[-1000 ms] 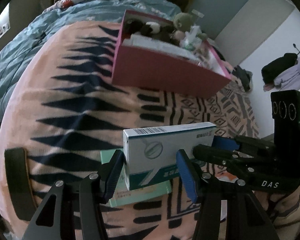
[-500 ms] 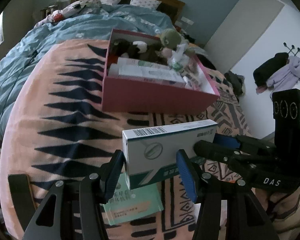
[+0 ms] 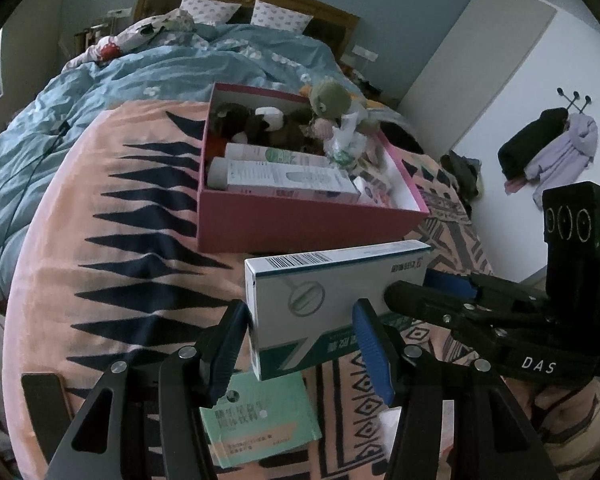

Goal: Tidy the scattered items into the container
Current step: 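Lift the white-and-teal box with both grippers and carry it toward the pink box, then lower the white-and-teal box with both grippers into the pink box, then open both grippers to release the white-and-teal box in the pink box, then move both grippers back to the mint-green box on the blanket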

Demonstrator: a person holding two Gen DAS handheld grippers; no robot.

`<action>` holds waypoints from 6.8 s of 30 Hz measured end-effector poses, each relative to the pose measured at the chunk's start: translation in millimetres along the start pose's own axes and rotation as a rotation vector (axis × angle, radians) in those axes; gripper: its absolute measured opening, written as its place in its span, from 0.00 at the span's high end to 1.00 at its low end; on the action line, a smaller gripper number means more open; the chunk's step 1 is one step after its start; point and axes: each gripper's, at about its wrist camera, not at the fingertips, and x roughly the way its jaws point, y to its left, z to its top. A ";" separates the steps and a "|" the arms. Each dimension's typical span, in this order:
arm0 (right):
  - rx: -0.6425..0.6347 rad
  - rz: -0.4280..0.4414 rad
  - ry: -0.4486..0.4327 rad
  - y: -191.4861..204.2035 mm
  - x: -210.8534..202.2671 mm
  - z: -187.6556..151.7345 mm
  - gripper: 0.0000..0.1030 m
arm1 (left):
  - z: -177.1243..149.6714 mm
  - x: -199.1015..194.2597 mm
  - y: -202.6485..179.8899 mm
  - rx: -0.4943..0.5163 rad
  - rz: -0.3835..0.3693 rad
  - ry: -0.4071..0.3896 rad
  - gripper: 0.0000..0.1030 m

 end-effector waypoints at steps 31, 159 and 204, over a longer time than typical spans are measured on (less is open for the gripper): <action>-0.013 -0.027 -0.058 -0.5 -5.4 22.8 0.57 | 25.4 -3.5 -1.7 0.021 -0.014 -0.055 0.47; 0.068 -0.119 -0.080 -91.5 104.4 177.2 0.57 | 180.6 125.5 47.6 0.011 0.046 -0.062 0.47; -0.066 0.025 0.003 -49.4 35.5 49.7 0.56 | 43.2 21.7 34.9 0.000 0.071 -0.134 0.27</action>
